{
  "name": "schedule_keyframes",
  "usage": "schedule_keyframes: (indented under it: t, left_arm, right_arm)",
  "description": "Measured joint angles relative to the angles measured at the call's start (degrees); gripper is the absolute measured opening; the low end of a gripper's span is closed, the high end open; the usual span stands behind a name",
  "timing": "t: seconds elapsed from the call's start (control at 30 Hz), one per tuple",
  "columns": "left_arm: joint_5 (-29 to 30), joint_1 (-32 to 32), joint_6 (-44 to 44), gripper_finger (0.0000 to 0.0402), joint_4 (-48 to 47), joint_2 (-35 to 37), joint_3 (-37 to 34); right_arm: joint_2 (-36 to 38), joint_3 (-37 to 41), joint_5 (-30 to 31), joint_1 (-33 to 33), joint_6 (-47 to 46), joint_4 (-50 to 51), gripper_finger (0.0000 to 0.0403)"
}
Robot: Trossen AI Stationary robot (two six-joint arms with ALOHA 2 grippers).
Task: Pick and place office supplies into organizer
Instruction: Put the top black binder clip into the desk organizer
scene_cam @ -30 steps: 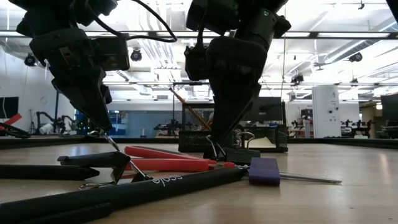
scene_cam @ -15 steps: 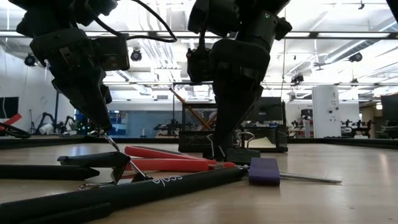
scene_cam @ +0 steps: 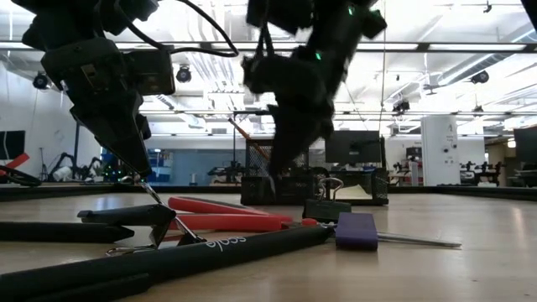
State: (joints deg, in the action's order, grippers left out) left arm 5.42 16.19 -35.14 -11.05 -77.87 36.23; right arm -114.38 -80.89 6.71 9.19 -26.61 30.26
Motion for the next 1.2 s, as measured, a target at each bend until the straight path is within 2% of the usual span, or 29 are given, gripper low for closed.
schedule_keyframes:
  t: [0.1,0.23,0.4,0.53,0.63,0.9,1.2]
  left_arm:
    - [0.01,0.01,0.0,0.0088,0.01,0.0,-0.01]
    - [-0.01,0.02,0.0,0.0088,0.0,0.0,-0.01]
    - [-0.01,0.0,1.12,0.0088,0.04,0.0,-0.01]
    - [-0.01,0.0,1.2,0.0088,0.04,0.0,-0.01]
    - [-0.01,0.01,1.2,0.0088,0.04,0.0,-0.01]
    - [-0.01,0.01,1.25,0.0088,0.04,0.0,-0.01]
    - [0.02,0.0,1.36,0.0088,0.04,0.0,-0.01]
  right_arm:
    - [1.29,-1.97,3.0,-0.08,0.0,-0.09,0.0008]
    - [1.55,-5.22,8.45,-0.69,-0.3,5.02,0.0008]
    - [1.29,-5.13,8.65,-2.97,-3.12,6.96,0.0008]
    - [1.2,-5.04,11.44,-4.92,-6.47,6.62,0.0008]
    - [1.24,-4.95,11.4,-6.95,-9.98,7.41,0.0008]
    - [1.22,-3.48,2.23,-9.13,-9.98,7.85,0.0008]
    - [1.15,-1.76,7.24,-9.09,-18.25,12.35,0.0008]
